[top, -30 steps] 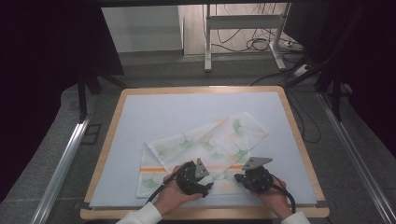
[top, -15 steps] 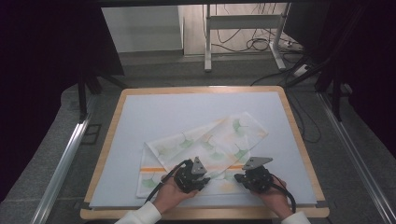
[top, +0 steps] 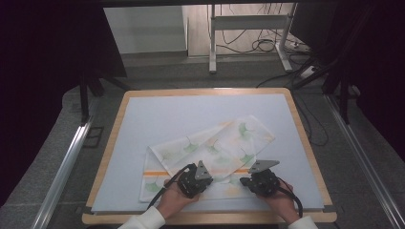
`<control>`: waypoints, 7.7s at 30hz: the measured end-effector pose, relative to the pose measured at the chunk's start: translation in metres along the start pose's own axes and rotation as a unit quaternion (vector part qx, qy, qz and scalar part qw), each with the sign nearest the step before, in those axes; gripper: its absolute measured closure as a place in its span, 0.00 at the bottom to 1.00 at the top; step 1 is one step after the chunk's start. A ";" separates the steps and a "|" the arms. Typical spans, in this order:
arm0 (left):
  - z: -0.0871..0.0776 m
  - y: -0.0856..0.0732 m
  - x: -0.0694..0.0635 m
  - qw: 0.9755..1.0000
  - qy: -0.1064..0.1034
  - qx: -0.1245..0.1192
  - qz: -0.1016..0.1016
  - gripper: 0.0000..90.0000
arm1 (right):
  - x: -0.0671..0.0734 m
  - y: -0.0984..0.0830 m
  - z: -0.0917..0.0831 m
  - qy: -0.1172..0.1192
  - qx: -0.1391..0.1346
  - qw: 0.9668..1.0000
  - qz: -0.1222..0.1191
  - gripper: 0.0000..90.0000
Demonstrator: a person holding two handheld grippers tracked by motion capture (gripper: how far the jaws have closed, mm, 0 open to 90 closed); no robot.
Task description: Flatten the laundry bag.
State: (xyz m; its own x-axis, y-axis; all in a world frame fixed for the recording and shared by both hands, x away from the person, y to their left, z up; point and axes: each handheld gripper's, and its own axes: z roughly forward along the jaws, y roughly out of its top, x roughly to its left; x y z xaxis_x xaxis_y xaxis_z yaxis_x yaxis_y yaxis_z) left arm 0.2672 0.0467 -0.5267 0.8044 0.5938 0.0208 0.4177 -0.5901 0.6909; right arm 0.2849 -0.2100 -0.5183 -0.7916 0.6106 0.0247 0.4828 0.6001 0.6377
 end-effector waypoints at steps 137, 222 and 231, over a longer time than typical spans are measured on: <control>-0.035 0.026 0.194 0.980 0.109 -0.086 -0.142 1.00 | -0.005 -0.003 0.000 0.015 -0.008 1.000 0.005 0.99; -0.027 -0.020 0.204 0.990 0.094 -0.020 -0.105 1.00 | -0.008 -0.003 0.001 0.022 -0.011 1.000 0.010 0.99; -0.013 -0.024 0.214 0.991 0.103 0.008 -0.091 1.00 | -0.008 -0.003 0.001 0.023 -0.011 1.000 0.007 0.99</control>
State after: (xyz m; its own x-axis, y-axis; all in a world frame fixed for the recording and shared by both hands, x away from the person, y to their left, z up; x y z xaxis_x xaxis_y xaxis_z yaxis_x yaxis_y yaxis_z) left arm 0.4241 0.1953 -0.5289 0.6129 0.7889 0.0448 0.5555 -0.4705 0.6856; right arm 0.2902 -0.2161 -0.5209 -0.8014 0.5942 0.0686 0.4857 0.5795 0.6544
